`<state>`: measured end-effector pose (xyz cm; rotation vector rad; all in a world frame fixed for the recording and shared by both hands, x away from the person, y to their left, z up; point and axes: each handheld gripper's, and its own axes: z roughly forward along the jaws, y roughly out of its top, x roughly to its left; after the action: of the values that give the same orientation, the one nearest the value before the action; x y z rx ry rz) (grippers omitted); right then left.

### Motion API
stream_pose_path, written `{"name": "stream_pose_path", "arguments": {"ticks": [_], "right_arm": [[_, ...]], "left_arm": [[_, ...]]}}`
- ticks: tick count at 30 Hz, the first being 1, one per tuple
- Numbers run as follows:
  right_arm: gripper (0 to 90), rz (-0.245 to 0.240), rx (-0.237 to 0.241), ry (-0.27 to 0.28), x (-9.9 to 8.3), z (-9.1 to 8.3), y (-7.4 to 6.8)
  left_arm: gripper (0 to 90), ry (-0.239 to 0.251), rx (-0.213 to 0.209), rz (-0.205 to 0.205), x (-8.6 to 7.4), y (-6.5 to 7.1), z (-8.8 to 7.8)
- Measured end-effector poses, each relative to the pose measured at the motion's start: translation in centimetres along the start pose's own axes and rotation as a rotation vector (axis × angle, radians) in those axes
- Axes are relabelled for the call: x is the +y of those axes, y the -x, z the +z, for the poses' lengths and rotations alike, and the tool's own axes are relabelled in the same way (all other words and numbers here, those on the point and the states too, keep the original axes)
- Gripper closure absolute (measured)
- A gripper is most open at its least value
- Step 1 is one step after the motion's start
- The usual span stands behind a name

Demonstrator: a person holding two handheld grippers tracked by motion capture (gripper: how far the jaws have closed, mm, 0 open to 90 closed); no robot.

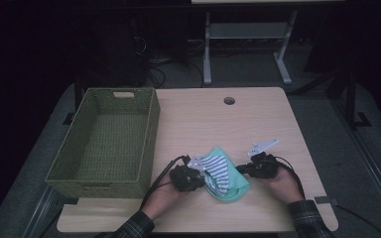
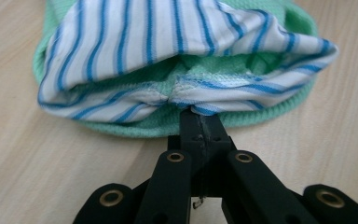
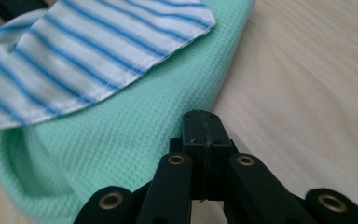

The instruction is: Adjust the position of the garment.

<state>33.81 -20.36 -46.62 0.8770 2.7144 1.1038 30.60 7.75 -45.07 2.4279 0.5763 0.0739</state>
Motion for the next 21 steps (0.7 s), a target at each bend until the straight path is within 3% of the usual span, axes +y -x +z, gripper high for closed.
{"name": "stream_pose_path", "arguments": {"ticks": [10, 18, 21], "right_arm": [[89.8, 0.004, 0.025, -0.017, -1.1, -0.7, -1.5], [89.5, -0.01, 0.035, -0.011, -1.9, -1.2, -2.4], [87.8, 0.006, 0.032, -0.002, -2.1, -1.6, -2.6]], "left_arm": [[89.5, -0.004, 0.039, -0.006, 0.4, -1.6, 0.1], [89.4, 0.004, 0.036, -0.006, 0.8, -2.1, 0.4], [87.7, 0.006, 0.031, -0.003, 0.8, -2.1, 0.2]]}}
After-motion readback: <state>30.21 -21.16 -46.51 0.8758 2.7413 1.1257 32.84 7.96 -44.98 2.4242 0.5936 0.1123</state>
